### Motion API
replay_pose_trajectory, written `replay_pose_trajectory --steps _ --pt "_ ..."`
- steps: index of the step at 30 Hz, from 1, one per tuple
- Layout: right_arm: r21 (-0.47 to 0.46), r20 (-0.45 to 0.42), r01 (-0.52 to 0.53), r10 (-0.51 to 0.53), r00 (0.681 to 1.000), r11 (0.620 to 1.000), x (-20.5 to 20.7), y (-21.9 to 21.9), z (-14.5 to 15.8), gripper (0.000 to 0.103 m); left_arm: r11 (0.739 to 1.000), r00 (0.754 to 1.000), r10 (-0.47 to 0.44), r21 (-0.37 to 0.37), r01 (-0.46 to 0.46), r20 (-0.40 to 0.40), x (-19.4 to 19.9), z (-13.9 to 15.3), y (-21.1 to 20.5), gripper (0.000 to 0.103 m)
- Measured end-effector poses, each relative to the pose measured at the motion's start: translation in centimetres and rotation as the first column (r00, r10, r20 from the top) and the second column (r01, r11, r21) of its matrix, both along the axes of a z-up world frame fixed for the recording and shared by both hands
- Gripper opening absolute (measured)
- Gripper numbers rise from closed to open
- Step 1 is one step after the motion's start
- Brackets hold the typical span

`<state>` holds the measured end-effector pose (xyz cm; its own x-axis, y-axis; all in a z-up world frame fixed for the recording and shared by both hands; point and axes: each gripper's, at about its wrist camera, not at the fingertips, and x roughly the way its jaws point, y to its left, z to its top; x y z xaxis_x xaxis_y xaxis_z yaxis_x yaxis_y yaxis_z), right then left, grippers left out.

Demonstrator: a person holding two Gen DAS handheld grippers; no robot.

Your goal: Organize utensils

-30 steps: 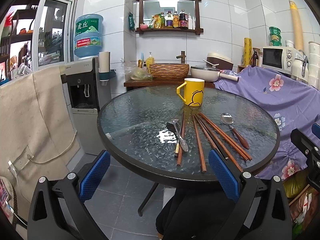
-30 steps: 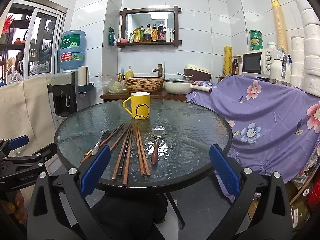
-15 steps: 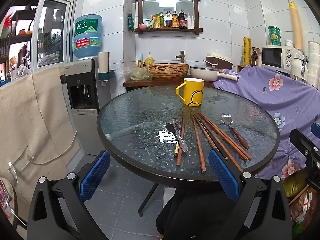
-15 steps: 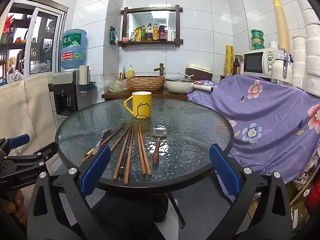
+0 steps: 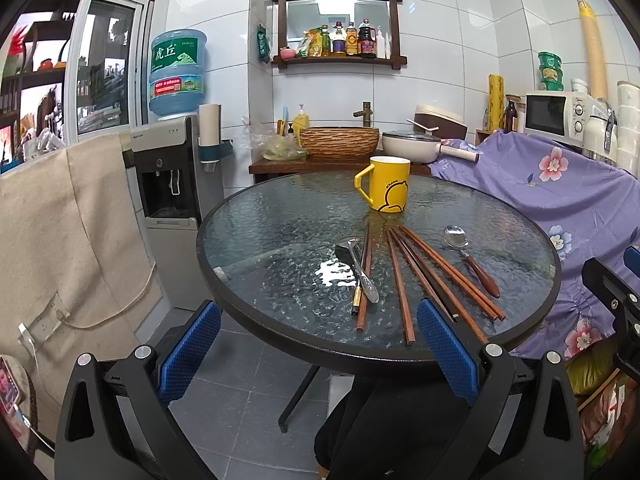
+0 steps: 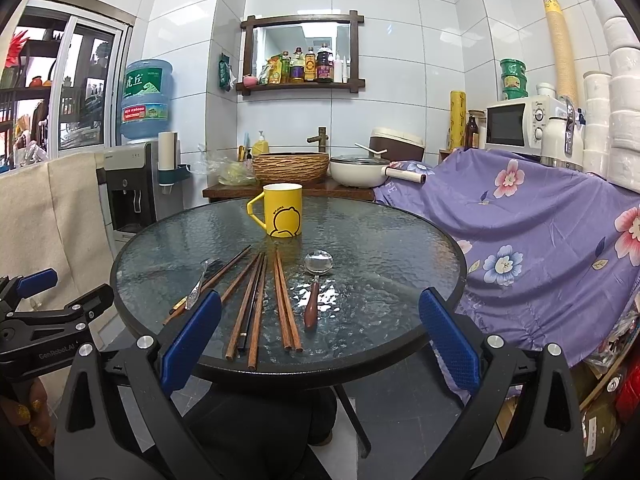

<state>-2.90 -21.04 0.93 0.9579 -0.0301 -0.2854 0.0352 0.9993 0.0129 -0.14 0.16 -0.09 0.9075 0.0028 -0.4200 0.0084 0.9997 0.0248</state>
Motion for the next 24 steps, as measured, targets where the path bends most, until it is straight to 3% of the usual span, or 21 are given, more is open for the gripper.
replay_pose_trajectory --steps 24 --pt "0.0 -0.011 -0.003 0.003 1.0 1.0 0.14 -0.06 -0.09 0.097 1.0 1.0 0.0 -0.002 0.0 -0.004 -0.04 -0.02 0.21 0.097"
